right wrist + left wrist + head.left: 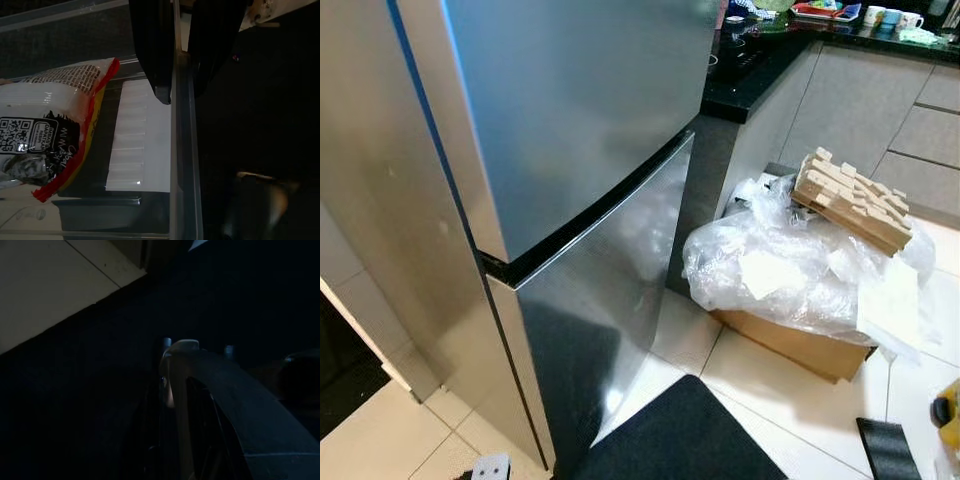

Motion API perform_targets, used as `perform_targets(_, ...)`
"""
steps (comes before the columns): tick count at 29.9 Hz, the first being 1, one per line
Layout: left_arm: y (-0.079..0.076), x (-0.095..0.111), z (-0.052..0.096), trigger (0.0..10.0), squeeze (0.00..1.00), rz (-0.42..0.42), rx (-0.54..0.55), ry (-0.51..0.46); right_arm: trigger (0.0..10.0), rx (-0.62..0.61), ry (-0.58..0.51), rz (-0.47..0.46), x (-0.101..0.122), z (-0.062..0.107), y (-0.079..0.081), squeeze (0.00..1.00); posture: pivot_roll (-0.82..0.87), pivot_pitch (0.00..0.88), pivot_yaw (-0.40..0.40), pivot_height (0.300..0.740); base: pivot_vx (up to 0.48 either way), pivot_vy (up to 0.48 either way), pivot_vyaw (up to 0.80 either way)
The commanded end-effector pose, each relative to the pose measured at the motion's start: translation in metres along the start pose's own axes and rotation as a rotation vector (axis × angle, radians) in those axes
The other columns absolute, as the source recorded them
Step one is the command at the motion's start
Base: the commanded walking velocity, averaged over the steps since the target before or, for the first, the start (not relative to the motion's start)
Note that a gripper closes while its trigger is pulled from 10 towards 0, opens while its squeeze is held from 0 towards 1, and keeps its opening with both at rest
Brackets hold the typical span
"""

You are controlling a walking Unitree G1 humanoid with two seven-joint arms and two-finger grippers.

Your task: Restocking fridge

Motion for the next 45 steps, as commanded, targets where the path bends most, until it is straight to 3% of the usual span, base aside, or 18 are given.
perform_targets(1,0.003,-0.011,0.002,10.0,0.0,0.016,0.011,0.032,10.0,-0.02,-0.015,-0.005,0.004,0.001,-0.007,0.0,-0.04,0.0,-0.035,0.74,0.0,-0.472,0.0)
perform_targets(12,0.017,0.013,0.004,10.0,0.0,0.121,0.051,-0.11,10.0,-0.019,-0.019,-0.007,0.004,0.001,-0.007,0.0,-0.04,0.0,-0.033,0.74,0.0,0.0,0.0)
perform_targets(14,0.029,0.026,0.008,10.0,0.0,0.185,0.076,-0.199,10.0,-0.016,-0.018,-0.007,0.003,0.001,-0.006,0.0,-0.04,0.0,-0.033,0.74,0.0,0.0,0.0)
perform_targets(18,0.041,0.035,0.013,10.0,0.0,0.226,0.093,-0.262,10.0,-0.015,-0.018,-0.007,0.003,0.001,-0.006,0.0,-0.04,0.0,-0.033,0.74,0.0,0.0,0.0)
perform_targets(22,0.07,0.048,0.025,10.0,0.0,0.302,0.153,-0.361,10.0,-0.017,-0.017,-0.007,0.002,0.001,-0.008,0.0,-0.04,0.0,-0.028,0.74,0.0,0.0,0.0)
perform_targets(24,0.075,0.05,0.027,10.0,0.0,0.317,0.162,-0.378,10.0,-0.018,-0.017,-0.007,0.002,0.001,-0.008,0.0,-0.04,0.0,-0.028,0.74,0.0,0.0,0.0)
perform_targets(27,0.095,0.065,0.039,10.0,0.0,0.39,0.175,-0.481,10.0,-0.021,-0.018,-0.005,0.002,0.001,-0.009,0.0,-0.04,0.0,-0.03,0.74,0.0,0.0,0.0)
perform_targets(30,0.105,0.079,0.047,10.0,0.0,0.432,0.133,-0.562,10.0,-0.022,-0.017,-0.005,0.002,0.001,-0.01,0.0,-0.04,0.0,-0.032,0.74,0.0,0.0,0.0)
perform_targets(32,0.11,0.098,0.055,10.0,0.0,0.424,0.045,-0.642,10.0,-0.022,-0.016,-0.005,0.001,0.002,-0.01,0.0,-0.04,0.0,-0.033,0.74,0.0,0.0,0.0)
perform_targets(33,0.11,0.098,0.055,10.0,0.0,0.424,0.045,-0.642,10.0,-0.022,-0.016,-0.005,0.001,0.002,-0.01,0.0,-0.04,0.0,-0.033,0.74,0.0,0.0,0.0)
perform_targets(37,0.118,0.138,0.078,10.0,0.0,0.363,-0.147,-0.786,10.0,-0.023,-0.015,-0.006,0.001,0.002,-0.011,0.0,-0.04,0.0,-0.033,0.74,0.0,0.0,0.0)
perform_targets(41,0.119,0.157,0.091,10.0,0.0,0.304,-0.244,-0.844,10.0,-0.024,-0.015,-0.007,0.001,0.002,-0.011,0.0,-0.04,0.0,-0.032,0.74,0.0,0.0,0.0)
perform_targets(42,0.117,0.171,0.101,10.0,0.0,0.254,-0.335,-0.879,10.0,-0.024,-0.014,-0.008,0.0,0.002,-0.011,0.0,-0.04,0.0,-0.033,0.74,0.0,0.0,0.0)
perform_targets(43,0.111,0.185,0.113,10.0,0.92,0.2,-0.463,-0.912,10.0,-0.024,-0.013,-0.009,0.0,0.002,-0.011,0.0,-0.04,0.0,-0.033,0.74,0.0,0.0,0.0)
perform_targets(44,0.106,0.193,0.122,10.0,0.92,0.162,-0.555,-0.931,10.0,-0.024,-0.012,-0.009,0.0,0.002,-0.011,0.0,-0.04,0.0,-0.033,0.74,0.0,0.0,0.0)
perform_targets(45,0.1,0.2,0.13,10.0,1.0,0.114,-0.624,-0.941,10.0,-0.024,-0.012,-0.009,-0.001,0.002,-0.011,0.0,-0.04,0.0,-0.033,0.74,0.0,0.0,0.0)
Point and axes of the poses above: a point about 5 cm out from each wrist's last joint towards the gripper, its own z axis pointing back from the gripper into the wrist, its own x axis along the axis of the wrist's last joint, y = z × x, the point moved 3 cm from there along -z, pointing out of the wrist towards the gripper, and after that the axes turned 4 degrees about z, right-handed, at the moved point
